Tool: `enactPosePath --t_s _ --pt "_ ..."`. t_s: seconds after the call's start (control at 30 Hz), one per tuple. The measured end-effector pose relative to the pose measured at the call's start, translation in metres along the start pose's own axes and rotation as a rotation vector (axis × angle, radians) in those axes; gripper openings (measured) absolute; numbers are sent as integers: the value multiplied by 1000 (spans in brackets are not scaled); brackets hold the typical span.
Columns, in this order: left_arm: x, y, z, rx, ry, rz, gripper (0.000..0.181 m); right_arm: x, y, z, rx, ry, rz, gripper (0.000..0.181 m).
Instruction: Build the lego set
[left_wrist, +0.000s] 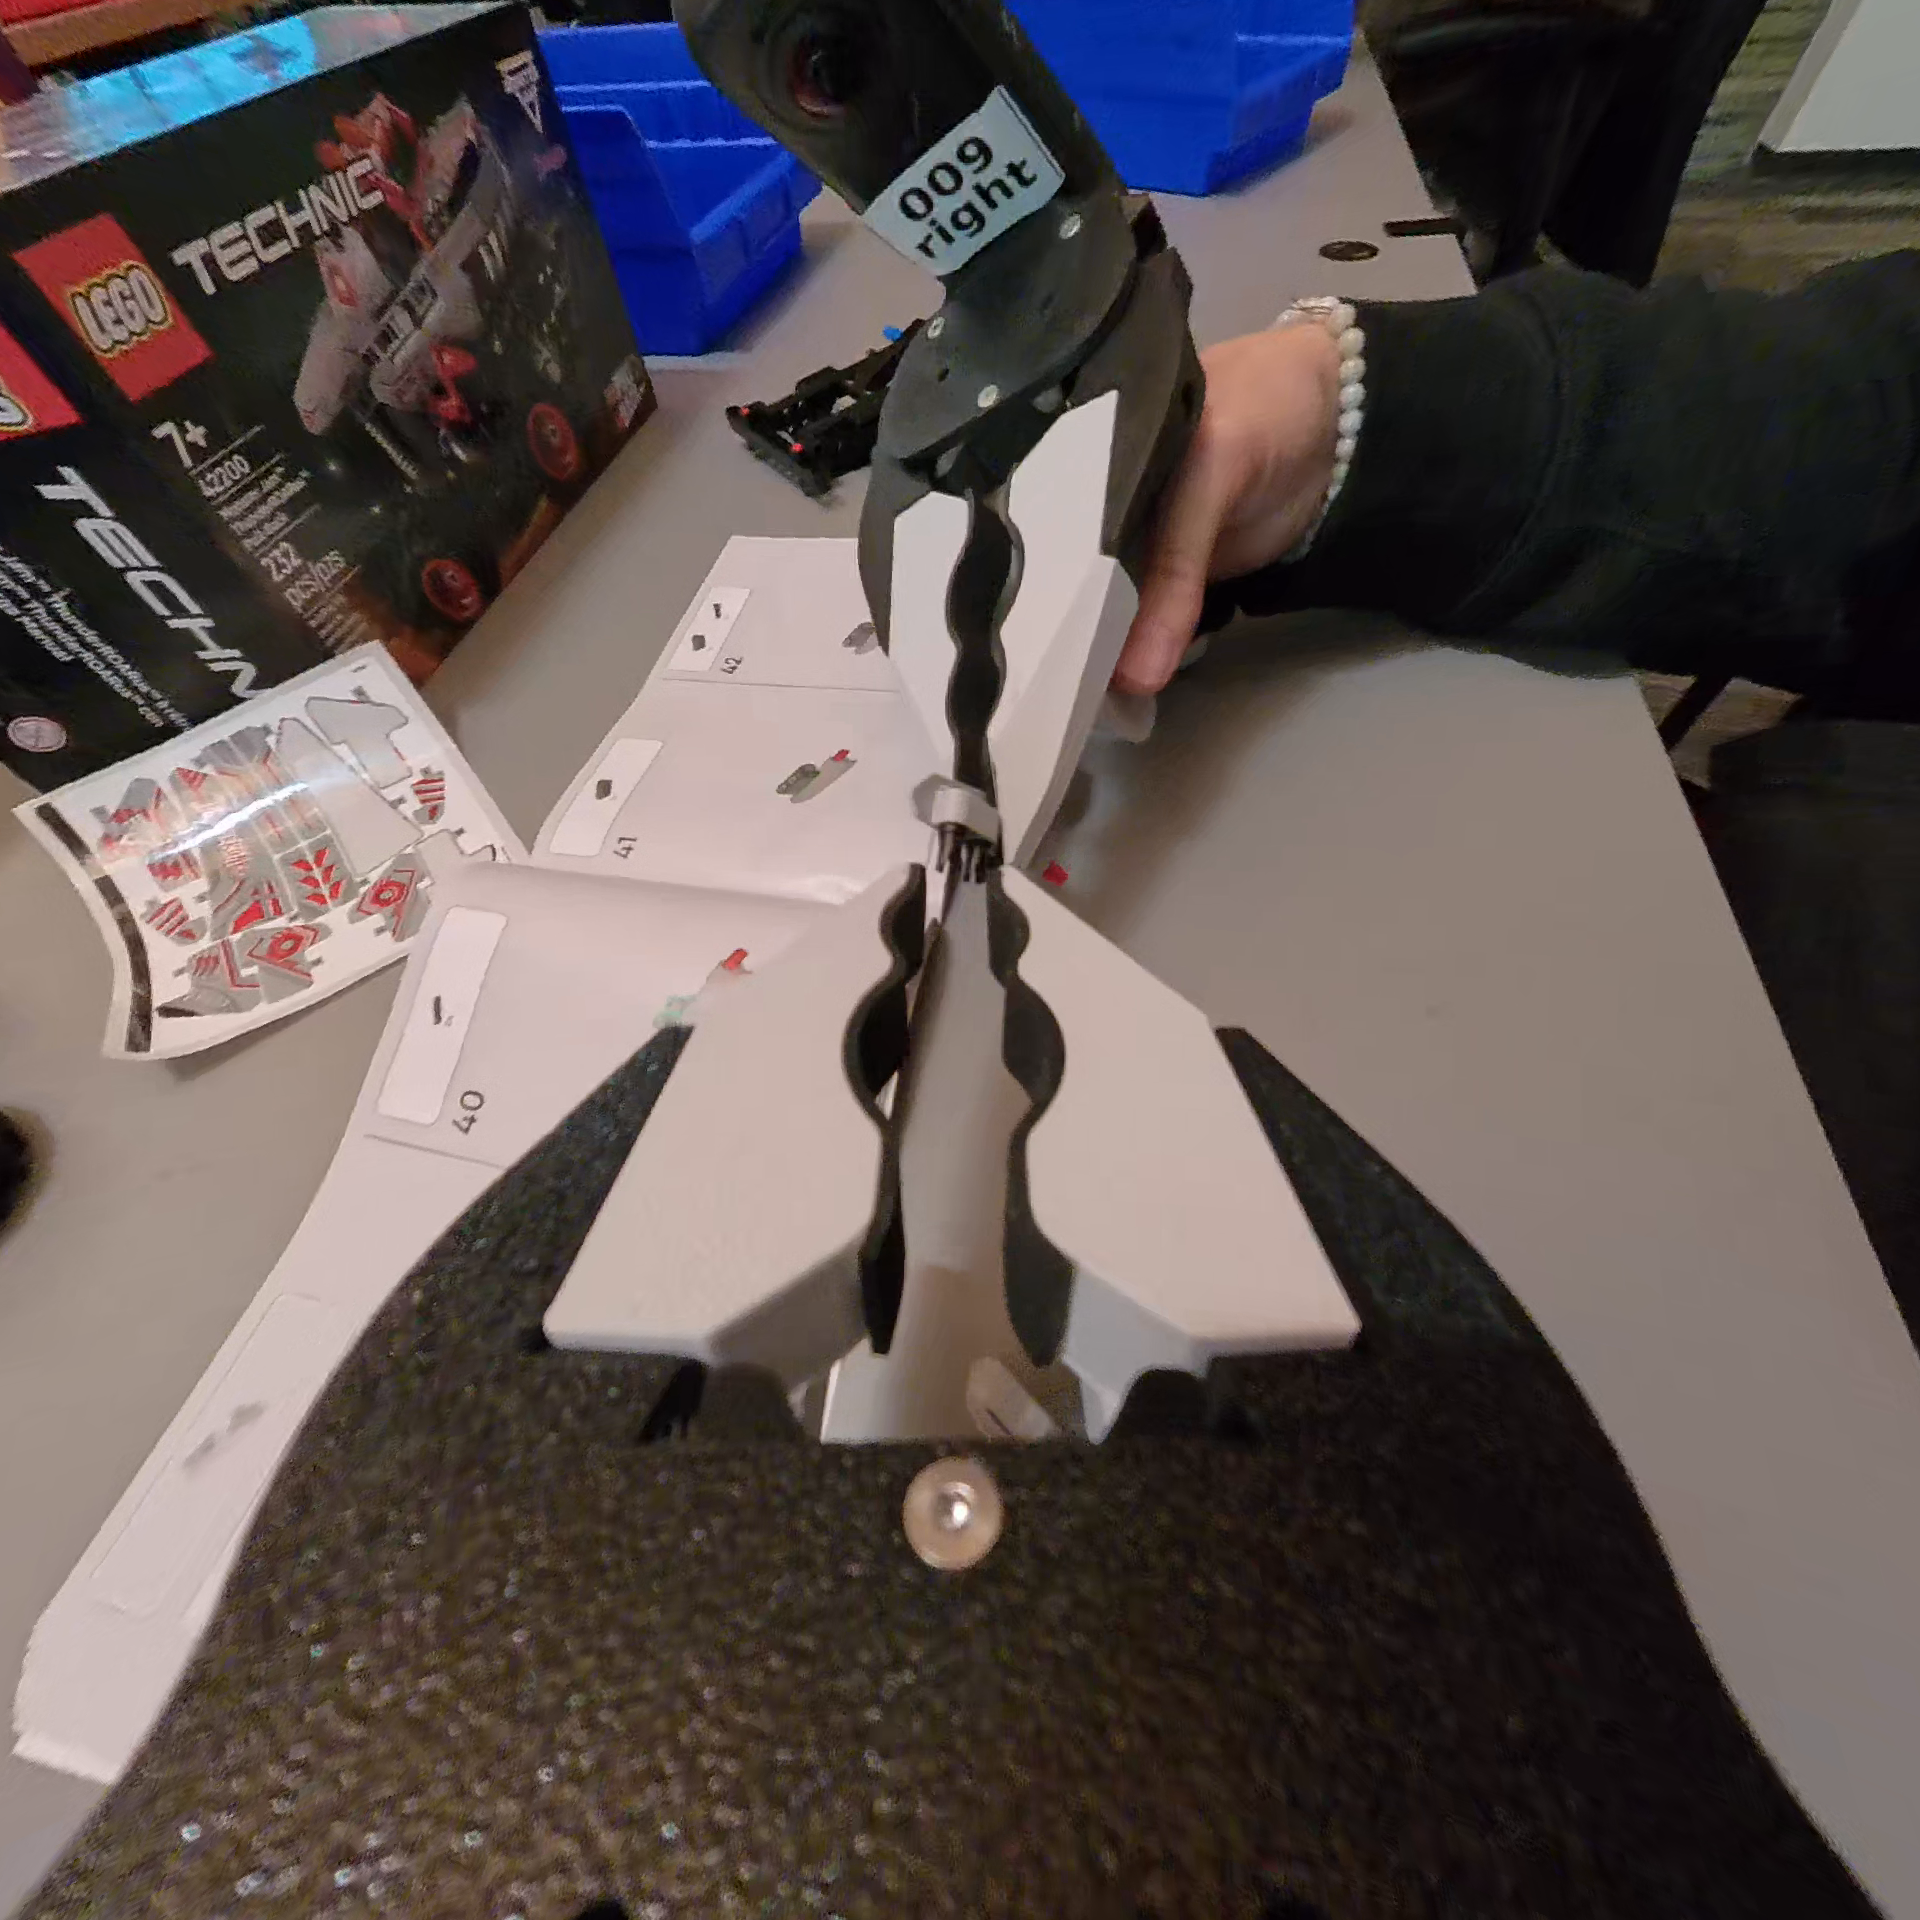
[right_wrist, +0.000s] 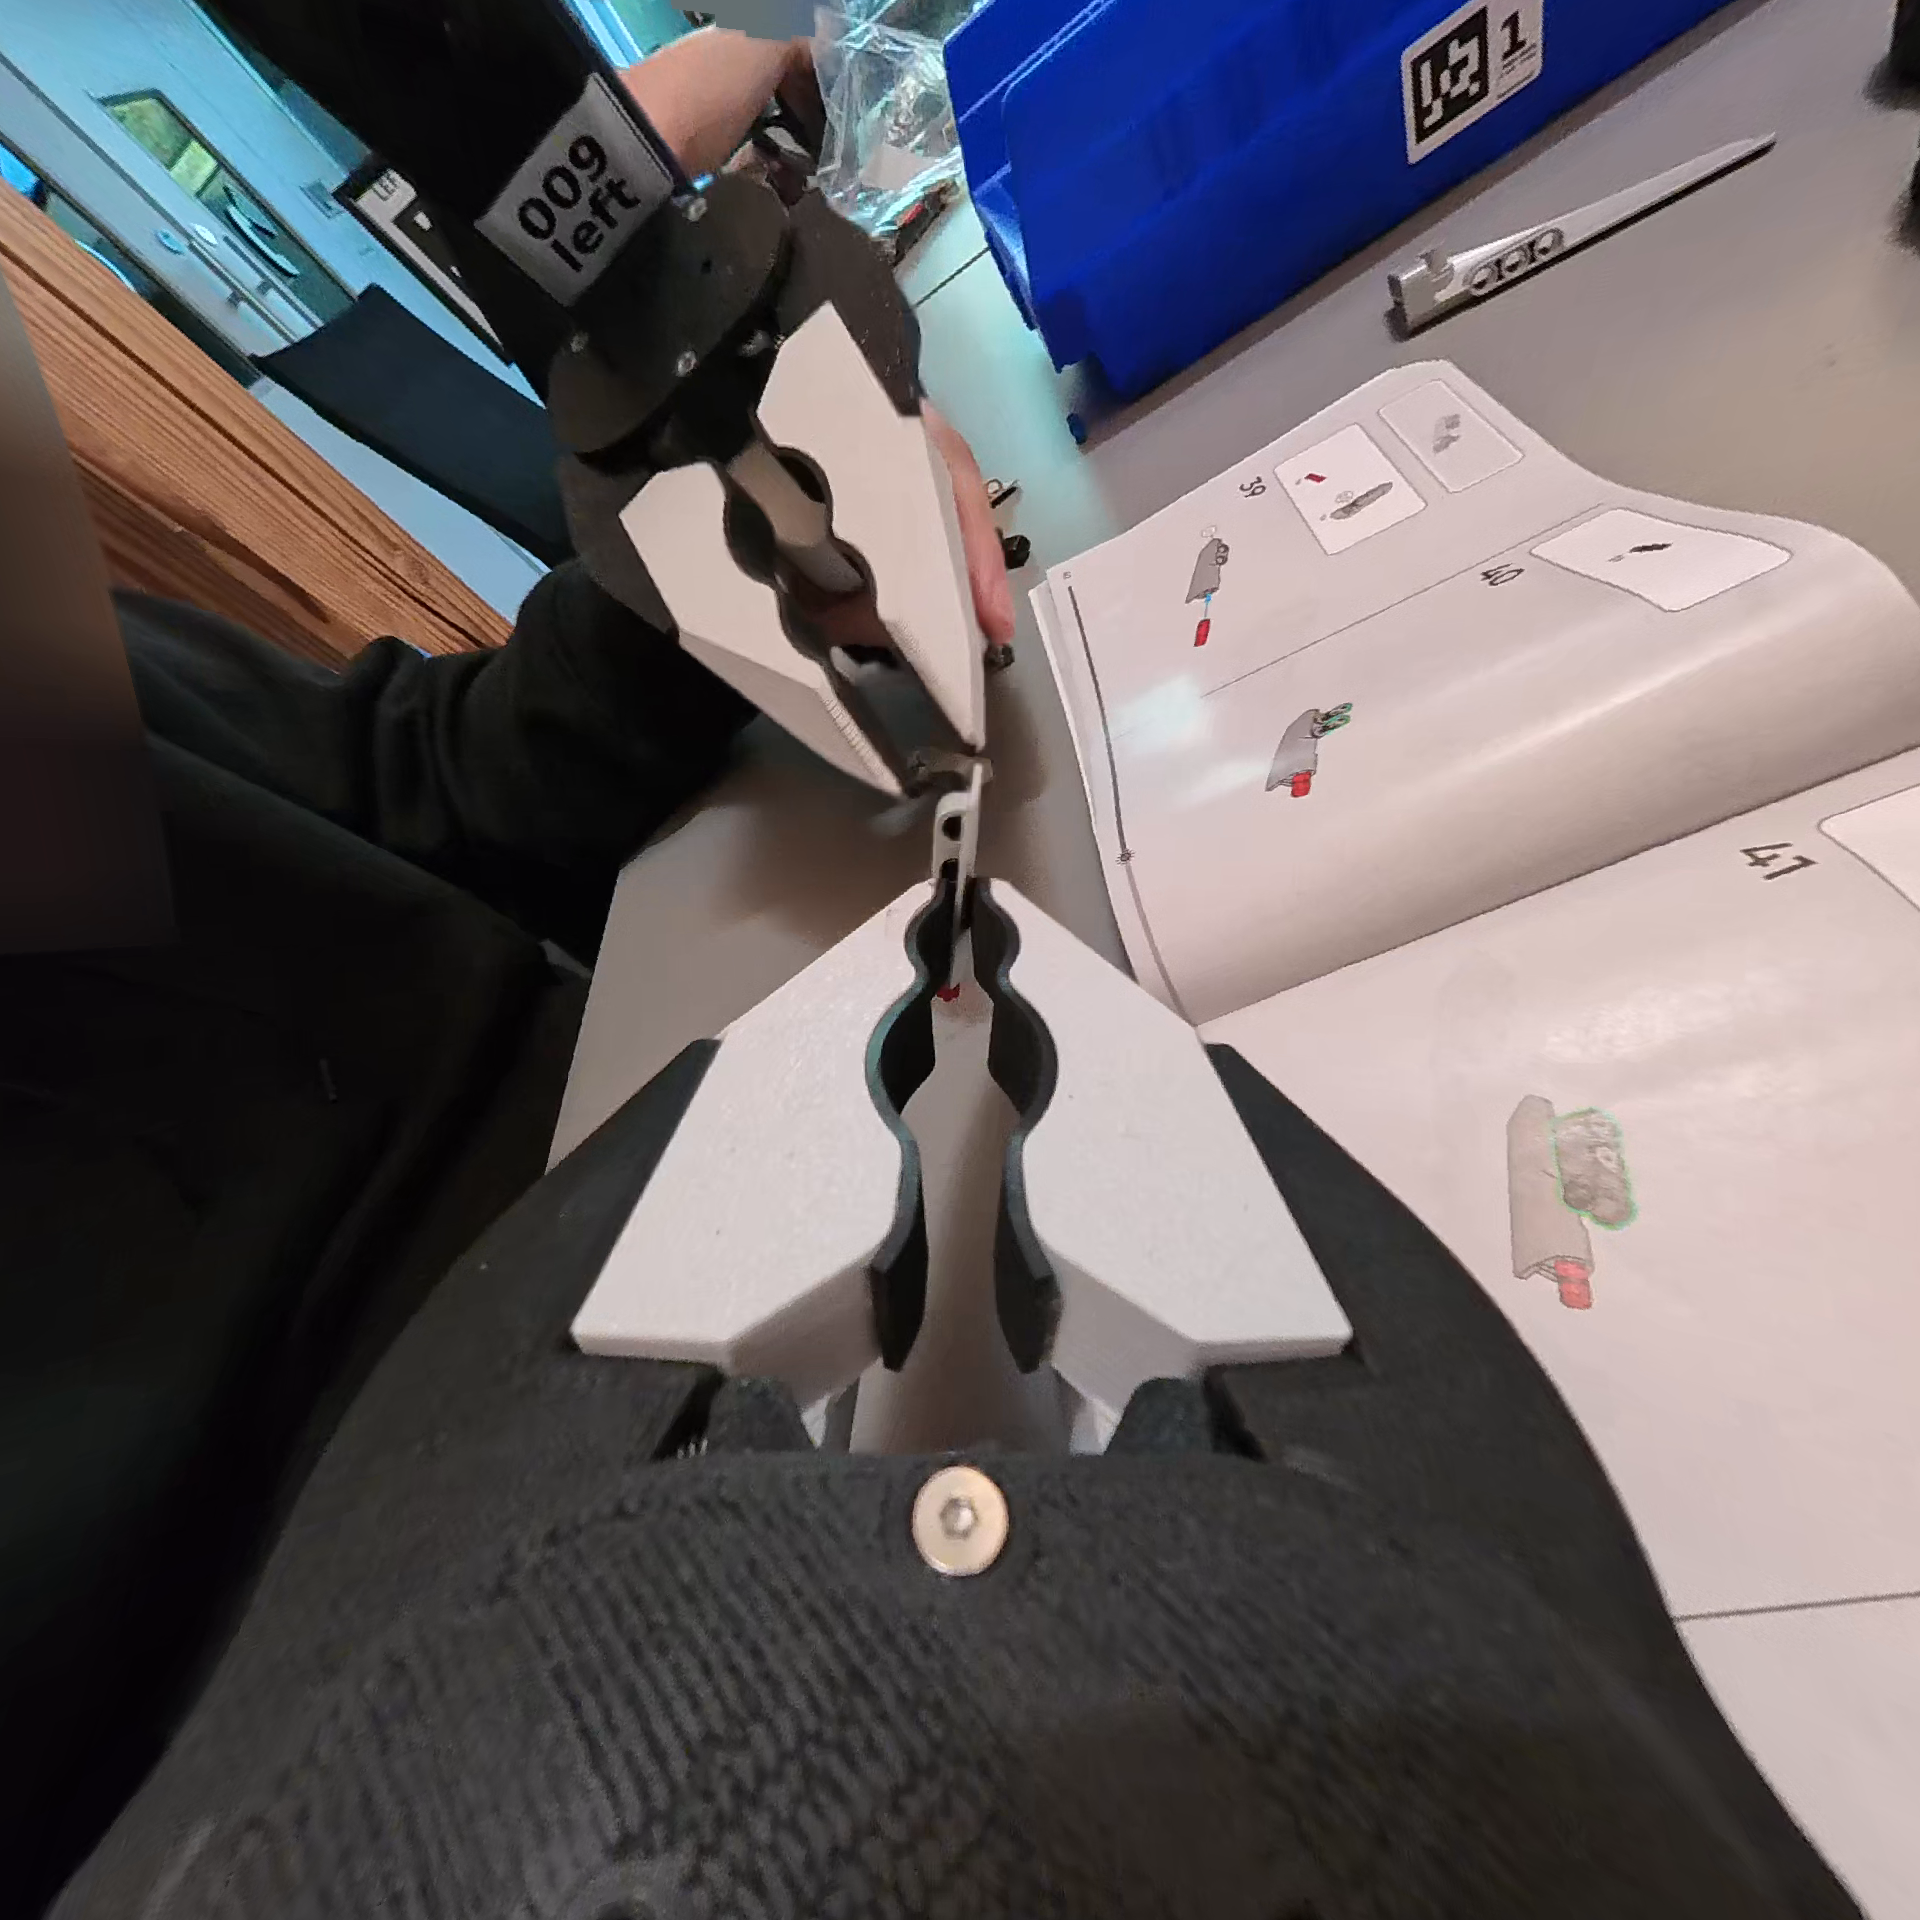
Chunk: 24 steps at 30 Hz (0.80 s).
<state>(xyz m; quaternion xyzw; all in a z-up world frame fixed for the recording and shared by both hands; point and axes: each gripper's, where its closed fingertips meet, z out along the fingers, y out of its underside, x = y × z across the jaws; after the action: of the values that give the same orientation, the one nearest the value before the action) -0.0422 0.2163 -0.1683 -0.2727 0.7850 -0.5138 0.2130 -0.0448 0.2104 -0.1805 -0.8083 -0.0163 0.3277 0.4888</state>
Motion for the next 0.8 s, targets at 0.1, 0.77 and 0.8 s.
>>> enactPosePath --t_s 0.1,0.77,0.8 --pt "0 -4 0 15 -15 28 14 5 -3 -2 23 40 1 2" --pt "-23 -9 -5 32 -284 4 26 13 -3 -3 34 109 20 2" --pt "-24 -7 -6 23 -309 9 26 13 -2 -3 27 110 18 2"
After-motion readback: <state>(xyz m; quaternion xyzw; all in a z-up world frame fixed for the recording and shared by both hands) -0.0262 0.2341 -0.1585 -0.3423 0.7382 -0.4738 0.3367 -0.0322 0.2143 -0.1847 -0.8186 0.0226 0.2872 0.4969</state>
